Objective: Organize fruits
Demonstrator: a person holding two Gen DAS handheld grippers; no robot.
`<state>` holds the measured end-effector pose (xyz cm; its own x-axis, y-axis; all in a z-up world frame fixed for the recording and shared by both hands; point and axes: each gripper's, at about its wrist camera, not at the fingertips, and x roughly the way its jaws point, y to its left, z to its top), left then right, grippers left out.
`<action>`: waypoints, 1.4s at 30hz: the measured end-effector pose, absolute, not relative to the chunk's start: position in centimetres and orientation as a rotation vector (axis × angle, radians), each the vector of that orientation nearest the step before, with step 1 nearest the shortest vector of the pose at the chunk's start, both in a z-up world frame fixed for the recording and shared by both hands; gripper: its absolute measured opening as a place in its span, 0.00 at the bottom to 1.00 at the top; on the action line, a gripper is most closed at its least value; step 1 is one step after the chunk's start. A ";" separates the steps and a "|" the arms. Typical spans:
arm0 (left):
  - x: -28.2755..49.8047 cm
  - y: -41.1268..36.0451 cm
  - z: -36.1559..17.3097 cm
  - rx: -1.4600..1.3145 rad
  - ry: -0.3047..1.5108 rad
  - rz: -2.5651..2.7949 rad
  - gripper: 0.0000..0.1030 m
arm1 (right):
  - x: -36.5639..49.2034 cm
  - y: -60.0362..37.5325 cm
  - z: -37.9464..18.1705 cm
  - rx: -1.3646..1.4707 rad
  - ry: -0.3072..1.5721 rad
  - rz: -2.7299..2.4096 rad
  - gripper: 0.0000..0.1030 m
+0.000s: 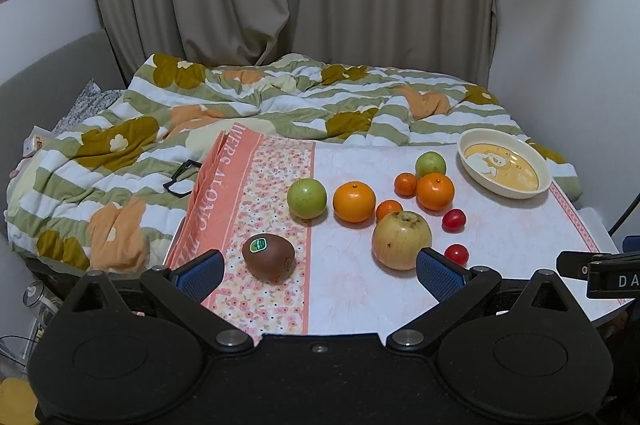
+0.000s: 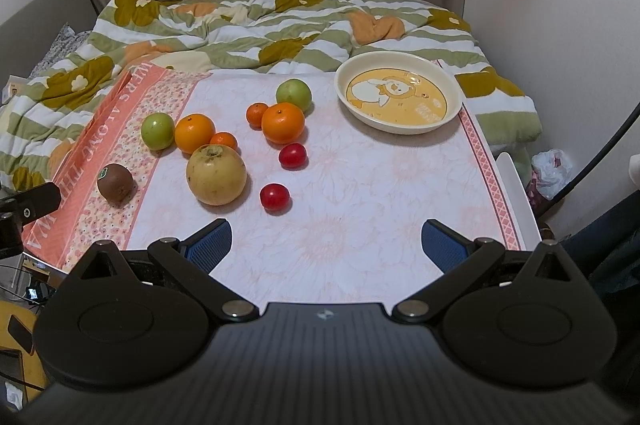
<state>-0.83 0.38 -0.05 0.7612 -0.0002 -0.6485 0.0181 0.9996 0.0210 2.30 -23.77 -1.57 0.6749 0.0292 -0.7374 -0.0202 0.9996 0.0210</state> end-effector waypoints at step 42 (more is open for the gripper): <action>1.2 2.6 -0.5 0.060 0.769 -0.020 1.00 | 3.5 -21.0 -1.8 0.026 0.873 0.069 1.00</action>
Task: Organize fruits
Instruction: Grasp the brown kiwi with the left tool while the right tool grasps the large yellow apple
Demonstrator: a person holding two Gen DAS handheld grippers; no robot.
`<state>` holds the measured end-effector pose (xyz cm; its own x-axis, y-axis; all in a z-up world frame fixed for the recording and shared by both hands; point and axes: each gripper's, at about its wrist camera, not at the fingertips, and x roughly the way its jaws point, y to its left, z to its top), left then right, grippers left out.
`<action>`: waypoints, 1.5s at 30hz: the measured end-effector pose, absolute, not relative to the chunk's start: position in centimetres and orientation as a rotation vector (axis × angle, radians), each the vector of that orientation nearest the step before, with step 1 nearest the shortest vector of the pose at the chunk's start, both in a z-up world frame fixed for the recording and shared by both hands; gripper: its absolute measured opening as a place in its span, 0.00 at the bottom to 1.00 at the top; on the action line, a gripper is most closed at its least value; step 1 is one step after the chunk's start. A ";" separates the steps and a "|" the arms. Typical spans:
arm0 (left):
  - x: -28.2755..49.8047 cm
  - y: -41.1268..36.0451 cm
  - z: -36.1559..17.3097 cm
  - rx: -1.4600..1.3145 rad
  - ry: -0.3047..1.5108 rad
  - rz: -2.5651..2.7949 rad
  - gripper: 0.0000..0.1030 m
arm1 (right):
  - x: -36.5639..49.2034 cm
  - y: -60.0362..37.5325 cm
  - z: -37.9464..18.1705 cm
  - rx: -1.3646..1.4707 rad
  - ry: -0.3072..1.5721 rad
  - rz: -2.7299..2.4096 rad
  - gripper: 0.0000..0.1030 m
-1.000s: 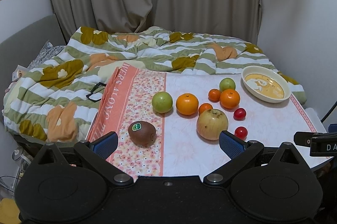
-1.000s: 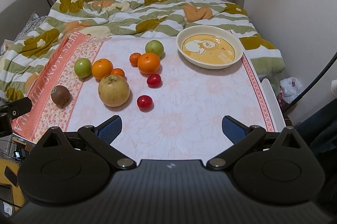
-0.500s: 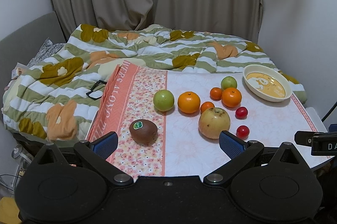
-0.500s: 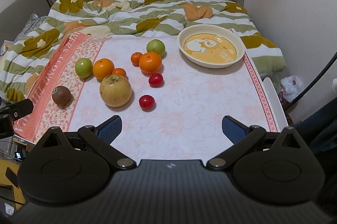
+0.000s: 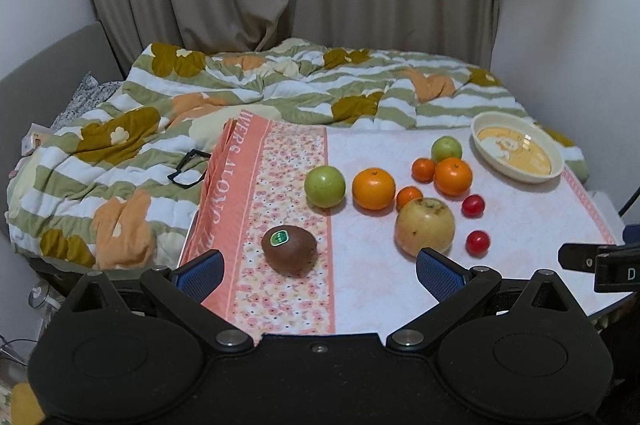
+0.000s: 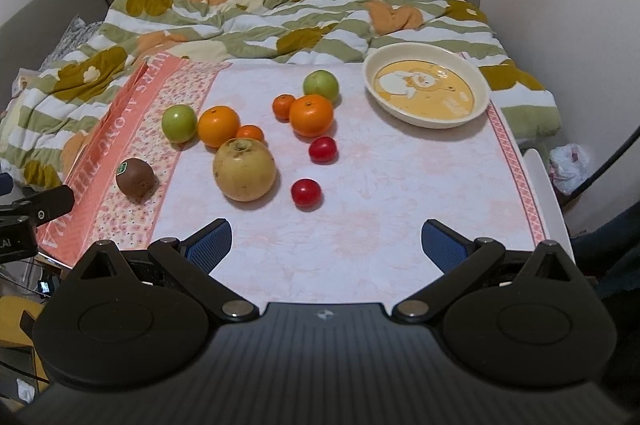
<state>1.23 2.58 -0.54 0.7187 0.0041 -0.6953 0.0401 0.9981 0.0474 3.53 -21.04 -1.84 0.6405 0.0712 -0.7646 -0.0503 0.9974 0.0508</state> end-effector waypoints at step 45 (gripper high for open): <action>15.0 6.6 -13.4 0.116 1.012 -0.089 0.68 | 17.9 -12.8 -12.9 -0.153 0.931 0.431 0.98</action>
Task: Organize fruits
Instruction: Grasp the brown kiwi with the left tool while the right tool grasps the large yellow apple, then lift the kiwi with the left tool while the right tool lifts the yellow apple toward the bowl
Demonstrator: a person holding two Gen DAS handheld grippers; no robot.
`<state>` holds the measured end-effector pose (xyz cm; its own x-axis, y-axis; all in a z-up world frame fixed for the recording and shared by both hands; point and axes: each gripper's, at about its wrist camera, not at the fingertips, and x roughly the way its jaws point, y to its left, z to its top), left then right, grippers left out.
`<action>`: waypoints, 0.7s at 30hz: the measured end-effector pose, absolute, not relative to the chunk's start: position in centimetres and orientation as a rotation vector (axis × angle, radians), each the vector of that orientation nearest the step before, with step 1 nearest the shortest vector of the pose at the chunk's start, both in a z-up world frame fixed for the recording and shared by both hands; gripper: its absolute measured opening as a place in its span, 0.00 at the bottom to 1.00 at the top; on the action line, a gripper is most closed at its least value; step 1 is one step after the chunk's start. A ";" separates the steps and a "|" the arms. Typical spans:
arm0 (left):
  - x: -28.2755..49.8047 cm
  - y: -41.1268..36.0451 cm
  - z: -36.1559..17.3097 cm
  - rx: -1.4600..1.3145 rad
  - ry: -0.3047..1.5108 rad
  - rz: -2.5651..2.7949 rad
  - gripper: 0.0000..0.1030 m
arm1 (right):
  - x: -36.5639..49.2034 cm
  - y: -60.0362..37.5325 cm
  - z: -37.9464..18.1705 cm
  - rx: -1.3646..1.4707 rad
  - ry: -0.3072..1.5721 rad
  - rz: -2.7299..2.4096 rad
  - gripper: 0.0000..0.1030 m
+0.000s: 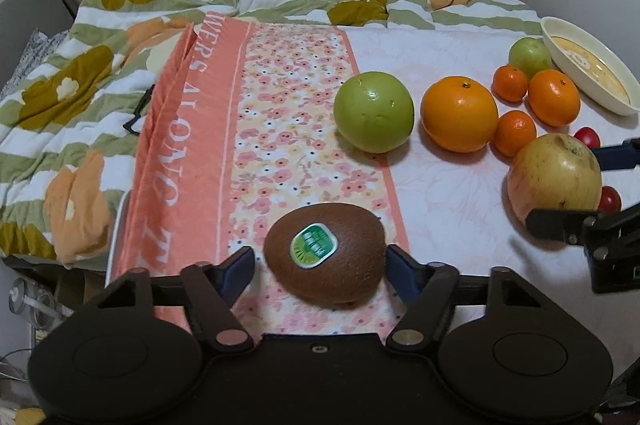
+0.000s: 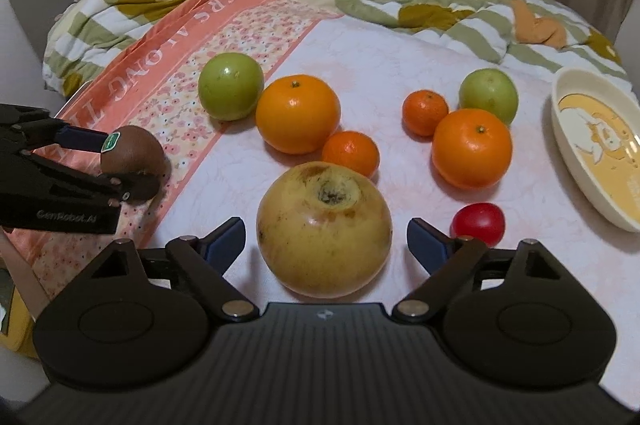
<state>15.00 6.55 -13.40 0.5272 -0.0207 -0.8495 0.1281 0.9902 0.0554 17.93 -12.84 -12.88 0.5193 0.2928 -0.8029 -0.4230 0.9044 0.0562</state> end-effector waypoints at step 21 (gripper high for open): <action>13.2 7.7 -13.1 0.073 0.991 -0.059 0.66 | 17.9 -13.1 -13.4 -0.150 0.933 0.436 0.87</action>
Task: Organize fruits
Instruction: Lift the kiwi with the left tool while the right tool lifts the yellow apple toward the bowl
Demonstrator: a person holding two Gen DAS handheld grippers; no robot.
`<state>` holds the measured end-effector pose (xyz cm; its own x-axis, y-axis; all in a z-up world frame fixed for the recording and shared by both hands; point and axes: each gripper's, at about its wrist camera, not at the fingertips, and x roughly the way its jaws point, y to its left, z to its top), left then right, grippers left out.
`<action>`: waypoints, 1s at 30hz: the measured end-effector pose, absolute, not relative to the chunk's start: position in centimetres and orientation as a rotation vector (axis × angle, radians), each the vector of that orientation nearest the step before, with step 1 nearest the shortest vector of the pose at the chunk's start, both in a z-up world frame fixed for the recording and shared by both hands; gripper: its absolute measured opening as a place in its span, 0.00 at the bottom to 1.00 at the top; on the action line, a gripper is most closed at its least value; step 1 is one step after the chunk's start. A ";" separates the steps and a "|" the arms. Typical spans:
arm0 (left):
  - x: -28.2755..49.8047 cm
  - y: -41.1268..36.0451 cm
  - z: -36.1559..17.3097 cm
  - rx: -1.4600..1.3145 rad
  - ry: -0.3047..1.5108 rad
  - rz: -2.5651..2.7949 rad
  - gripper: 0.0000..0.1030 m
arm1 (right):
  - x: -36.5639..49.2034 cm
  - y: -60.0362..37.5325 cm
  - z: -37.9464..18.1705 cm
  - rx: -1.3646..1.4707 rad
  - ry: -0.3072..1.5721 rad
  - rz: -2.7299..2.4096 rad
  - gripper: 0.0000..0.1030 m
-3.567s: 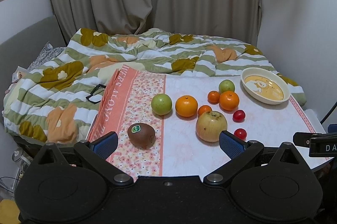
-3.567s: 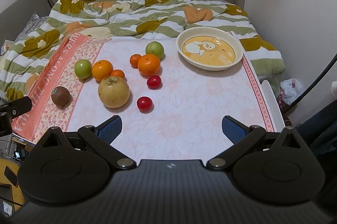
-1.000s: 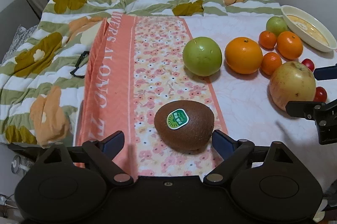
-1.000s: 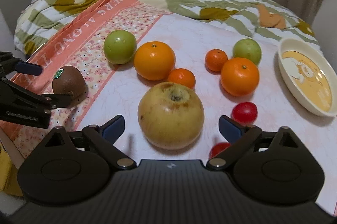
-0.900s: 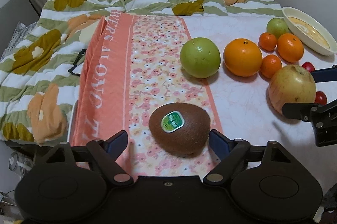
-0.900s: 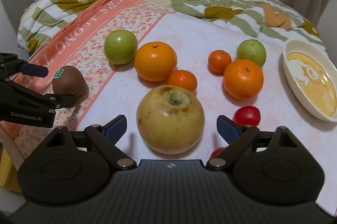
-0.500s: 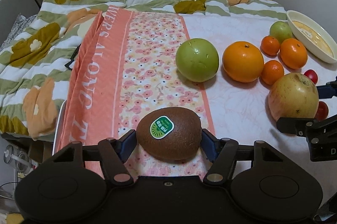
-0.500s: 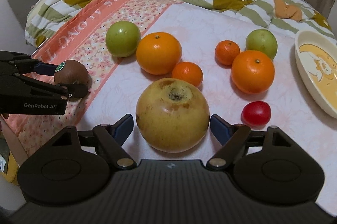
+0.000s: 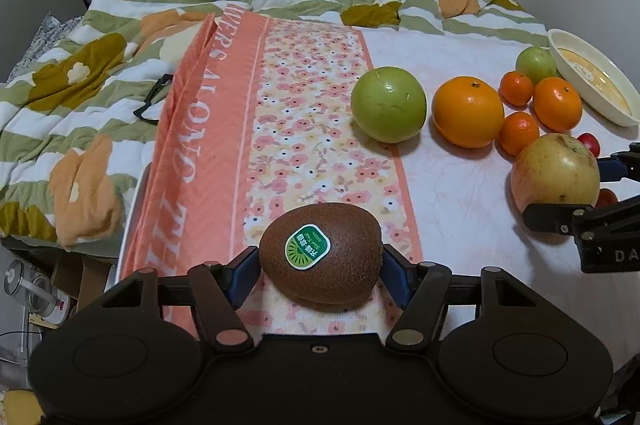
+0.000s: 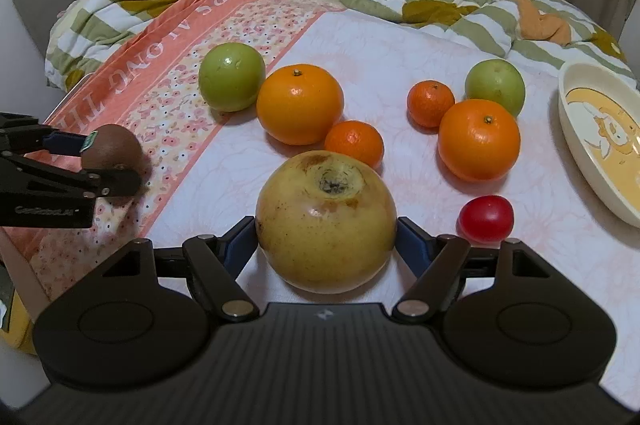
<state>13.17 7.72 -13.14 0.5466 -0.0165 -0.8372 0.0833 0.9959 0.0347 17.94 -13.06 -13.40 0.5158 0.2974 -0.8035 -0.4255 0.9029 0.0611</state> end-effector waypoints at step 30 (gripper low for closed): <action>7.7 3.7 -3.5 0.063 0.784 -0.214 0.66 | 9.7 -18.6 -3.6 0.010 0.751 0.232 0.86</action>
